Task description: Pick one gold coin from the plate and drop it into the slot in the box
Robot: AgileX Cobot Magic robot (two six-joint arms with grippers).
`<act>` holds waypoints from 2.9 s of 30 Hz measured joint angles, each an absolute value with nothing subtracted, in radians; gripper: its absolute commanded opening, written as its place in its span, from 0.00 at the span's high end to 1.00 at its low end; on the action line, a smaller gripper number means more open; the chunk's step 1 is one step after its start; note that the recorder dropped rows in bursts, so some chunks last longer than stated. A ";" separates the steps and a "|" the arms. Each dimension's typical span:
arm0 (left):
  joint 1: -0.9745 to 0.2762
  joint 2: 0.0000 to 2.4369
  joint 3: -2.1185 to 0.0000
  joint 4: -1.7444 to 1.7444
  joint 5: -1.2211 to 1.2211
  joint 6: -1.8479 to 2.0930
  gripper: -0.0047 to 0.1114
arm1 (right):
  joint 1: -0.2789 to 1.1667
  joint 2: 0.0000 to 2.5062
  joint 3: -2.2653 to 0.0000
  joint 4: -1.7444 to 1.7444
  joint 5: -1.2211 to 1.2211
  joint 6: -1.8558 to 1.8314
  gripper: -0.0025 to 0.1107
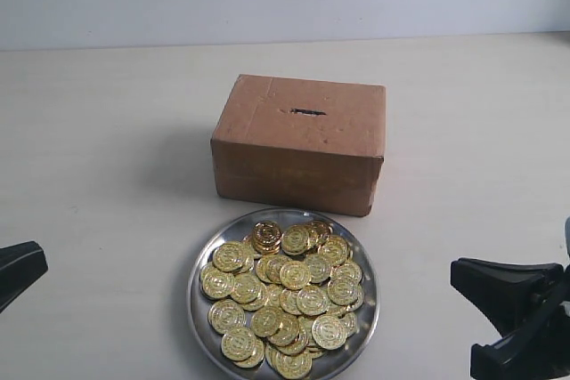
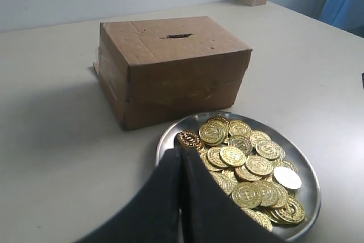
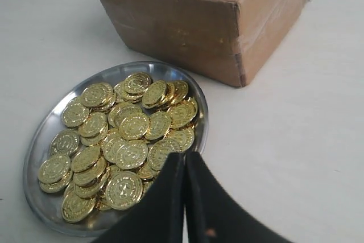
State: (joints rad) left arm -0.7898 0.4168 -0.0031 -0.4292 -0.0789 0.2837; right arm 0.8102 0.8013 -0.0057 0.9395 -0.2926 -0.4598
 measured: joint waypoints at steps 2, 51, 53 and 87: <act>-0.773 0.391 -0.003 -0.429 -0.079 0.284 0.96 | 0.810 0.801 -0.006 0.939 -0.293 -0.460 0.98; -0.121 0.006 -0.003 -0.429 -0.079 0.284 0.96 | -0.058 0.006 -0.006 0.948 -0.283 -0.456 0.98; -0.121 0.006 -0.003 -0.429 -0.079 0.284 0.96 | -0.057 0.006 -0.006 0.948 -0.283 -0.456 0.98; -0.115 0.006 -0.003 -0.429 -0.079 0.284 0.96 | 0.042 0.006 -0.006 0.619 0.085 -0.551 0.98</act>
State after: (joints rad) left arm -0.1152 0.0064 -0.0031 -0.4292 -0.0789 0.2837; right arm 0.0422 0.0064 -0.0057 0.6188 0.0855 -0.5509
